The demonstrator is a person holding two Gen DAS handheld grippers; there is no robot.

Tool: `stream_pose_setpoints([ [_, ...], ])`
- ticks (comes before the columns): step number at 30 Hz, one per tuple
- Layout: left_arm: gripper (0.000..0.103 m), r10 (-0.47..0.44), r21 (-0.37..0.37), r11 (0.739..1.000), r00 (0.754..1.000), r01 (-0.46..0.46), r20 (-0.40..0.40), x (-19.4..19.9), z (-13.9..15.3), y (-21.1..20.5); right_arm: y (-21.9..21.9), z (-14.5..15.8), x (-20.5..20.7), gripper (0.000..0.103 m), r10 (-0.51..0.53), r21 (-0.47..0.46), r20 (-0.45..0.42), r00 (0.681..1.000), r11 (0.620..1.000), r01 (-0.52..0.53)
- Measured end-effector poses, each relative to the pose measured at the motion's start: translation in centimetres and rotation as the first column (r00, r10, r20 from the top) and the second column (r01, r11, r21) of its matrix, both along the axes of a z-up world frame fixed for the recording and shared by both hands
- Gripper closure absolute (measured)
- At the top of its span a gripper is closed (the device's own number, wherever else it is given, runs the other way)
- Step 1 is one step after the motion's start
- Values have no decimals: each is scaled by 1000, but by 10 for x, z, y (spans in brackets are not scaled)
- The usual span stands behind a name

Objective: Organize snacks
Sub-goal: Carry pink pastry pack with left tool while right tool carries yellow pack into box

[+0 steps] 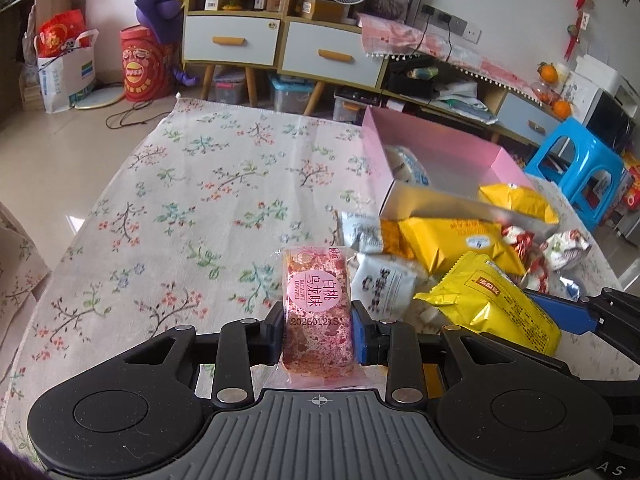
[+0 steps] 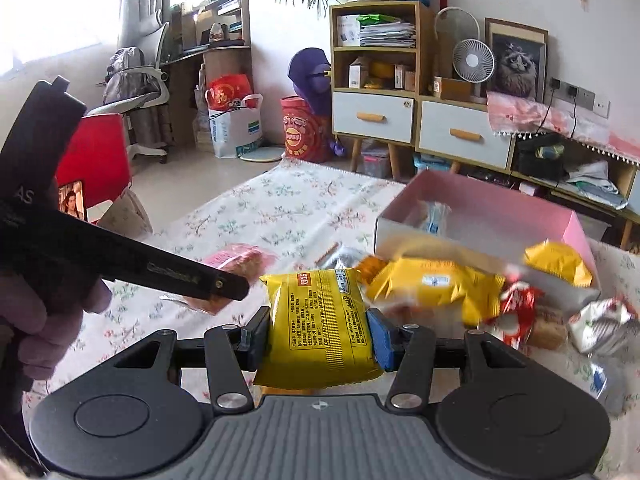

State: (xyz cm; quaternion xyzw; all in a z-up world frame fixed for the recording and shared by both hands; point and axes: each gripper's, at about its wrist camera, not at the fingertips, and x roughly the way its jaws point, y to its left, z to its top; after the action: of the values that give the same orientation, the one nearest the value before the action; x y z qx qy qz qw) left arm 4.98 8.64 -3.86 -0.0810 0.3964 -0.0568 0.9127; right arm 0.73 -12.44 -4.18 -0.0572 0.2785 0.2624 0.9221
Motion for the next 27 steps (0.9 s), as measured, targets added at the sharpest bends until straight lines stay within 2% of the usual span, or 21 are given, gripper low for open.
stream_pose_setpoints([
  [12,73,-1,-69,998,1000,1,-9,25,22,-12,-21,29,42,63,-134,58,-32,991,989,135],
  [18,73,-41,-93,995,999,40,-11,52,38,-28,-44,30,72,63,-238,53,-69,969,969,242],
  [27,73,-131,-63,989,991,133,31,102,41,-78,-91,35,117,63,-353,145,-122,928,918,368],
])
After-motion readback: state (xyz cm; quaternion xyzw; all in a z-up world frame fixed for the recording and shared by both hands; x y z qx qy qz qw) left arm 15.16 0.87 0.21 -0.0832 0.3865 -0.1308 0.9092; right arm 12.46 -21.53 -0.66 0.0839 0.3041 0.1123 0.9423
